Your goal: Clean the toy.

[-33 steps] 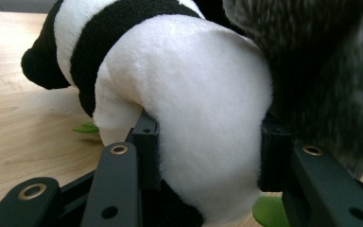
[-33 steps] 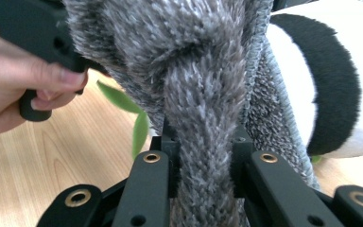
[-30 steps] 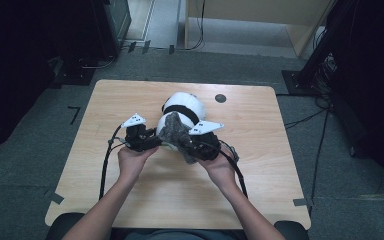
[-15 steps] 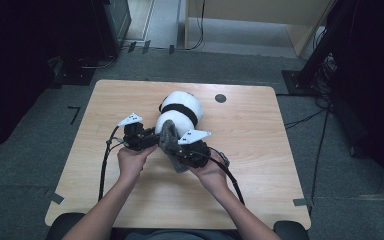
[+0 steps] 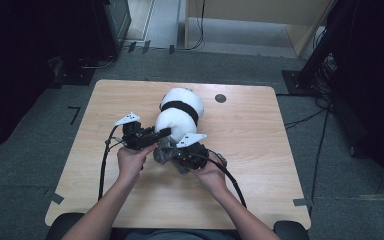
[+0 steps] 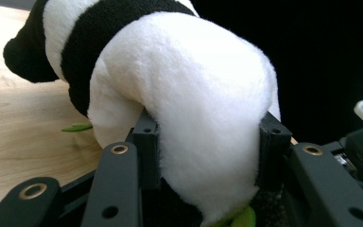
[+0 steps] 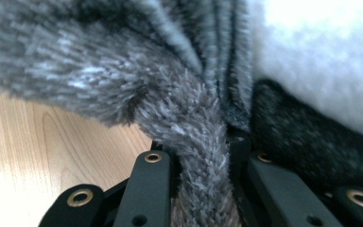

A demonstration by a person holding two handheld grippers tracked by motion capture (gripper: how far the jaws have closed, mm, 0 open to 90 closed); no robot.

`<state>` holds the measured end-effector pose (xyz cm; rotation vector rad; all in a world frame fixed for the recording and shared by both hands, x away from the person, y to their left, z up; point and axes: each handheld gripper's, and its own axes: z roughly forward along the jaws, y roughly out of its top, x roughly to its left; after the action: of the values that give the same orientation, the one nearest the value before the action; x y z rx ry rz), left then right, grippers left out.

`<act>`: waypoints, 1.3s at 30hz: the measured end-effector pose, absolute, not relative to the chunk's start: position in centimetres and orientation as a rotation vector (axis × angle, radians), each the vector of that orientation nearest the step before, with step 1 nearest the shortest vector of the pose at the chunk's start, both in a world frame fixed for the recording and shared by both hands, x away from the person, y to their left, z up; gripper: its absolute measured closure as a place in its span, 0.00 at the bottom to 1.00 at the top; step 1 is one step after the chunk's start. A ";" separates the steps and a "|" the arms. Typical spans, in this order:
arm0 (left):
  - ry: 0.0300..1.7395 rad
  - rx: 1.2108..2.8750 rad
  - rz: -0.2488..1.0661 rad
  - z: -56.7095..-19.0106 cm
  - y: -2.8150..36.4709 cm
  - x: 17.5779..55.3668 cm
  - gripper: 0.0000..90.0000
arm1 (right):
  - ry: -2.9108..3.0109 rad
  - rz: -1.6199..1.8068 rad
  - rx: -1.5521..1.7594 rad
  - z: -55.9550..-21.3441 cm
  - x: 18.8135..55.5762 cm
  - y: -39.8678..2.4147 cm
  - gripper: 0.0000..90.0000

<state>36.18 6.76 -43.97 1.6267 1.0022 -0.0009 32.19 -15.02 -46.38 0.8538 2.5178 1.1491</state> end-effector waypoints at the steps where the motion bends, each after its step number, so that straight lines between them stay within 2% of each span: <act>1: 1.001 1.626 0.001 -44.0 6.8 36.2 0.61 | 2.521 1.156 0.861 -46.4 32.3 -15.1 0.86; 21: 1.001 1.634 0.018 -44.1 7.5 36.5 0.61 | 2.507 1.070 0.991 -46.1 34.1 -18.8 0.86; 27: 1.001 1.663 0.061 -44.0 7.7 36.4 0.61 | 2.460 1.057 1.071 -45.8 34.7 -20.7 0.86; 39: 1.032 1.676 0.071 -44.3 8.2 36.7 0.60 | 2.253 1.226 1.273 -43.0 35.3 -25.8 0.86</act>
<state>36.74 8.18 -44.32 1.6759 1.0321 0.0714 35.32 -25.76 -42.97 1.2731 2.2529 1.2256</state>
